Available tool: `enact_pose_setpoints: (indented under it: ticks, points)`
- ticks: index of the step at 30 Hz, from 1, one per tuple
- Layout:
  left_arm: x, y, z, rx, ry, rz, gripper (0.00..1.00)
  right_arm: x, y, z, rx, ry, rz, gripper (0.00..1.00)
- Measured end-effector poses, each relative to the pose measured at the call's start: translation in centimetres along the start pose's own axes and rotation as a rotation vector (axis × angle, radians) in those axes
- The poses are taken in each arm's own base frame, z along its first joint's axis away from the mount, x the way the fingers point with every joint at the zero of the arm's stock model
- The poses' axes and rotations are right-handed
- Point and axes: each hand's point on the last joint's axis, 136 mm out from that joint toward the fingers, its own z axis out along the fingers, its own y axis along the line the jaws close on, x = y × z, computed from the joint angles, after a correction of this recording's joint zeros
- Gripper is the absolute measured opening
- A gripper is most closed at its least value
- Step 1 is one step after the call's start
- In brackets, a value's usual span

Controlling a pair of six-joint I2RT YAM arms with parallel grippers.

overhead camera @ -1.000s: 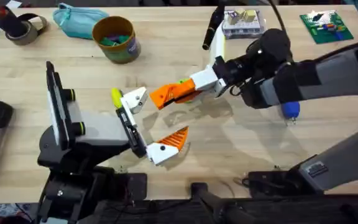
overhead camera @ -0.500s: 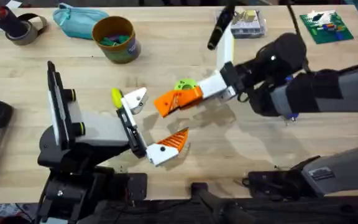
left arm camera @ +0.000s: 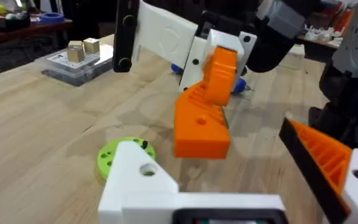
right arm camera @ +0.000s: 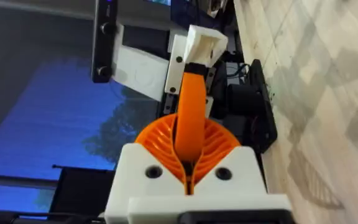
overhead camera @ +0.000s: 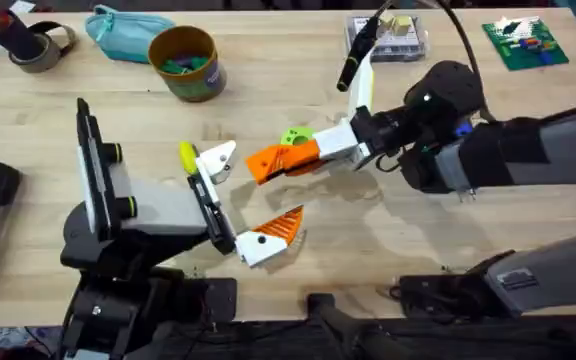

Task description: Pick up the gripper from the table and insert it into the empty holder that is missing its gripper. Then pick up a screw, insert it into the mounting hole, and use the screwdriver to tighten it. Finally, clean up the table by picking up the vegetable and placing it into the bucket.

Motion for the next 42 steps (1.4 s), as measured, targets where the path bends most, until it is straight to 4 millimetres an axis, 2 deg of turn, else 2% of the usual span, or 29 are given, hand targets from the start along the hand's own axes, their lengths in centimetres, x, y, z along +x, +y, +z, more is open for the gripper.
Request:
enact_pose_setpoints:
  ticks: [12,20,42]
  points:
    - [0.0,0.0,0.0,0.0,0.0,0.0,0.987,-0.1,-0.1,0.4,0.0,-0.007,-0.011,0.023]
    - [0.0,0.0,0.0,0.0,0.0,0.0,0.987,0.0,-1.2,1.6,0.007,-0.011,0.046,0.023]
    - [0.0,0.0,0.0,0.0,0.0,0.0,0.987,-0.2,-1.0,2.8,0.004,-0.035,0.023,0.023]
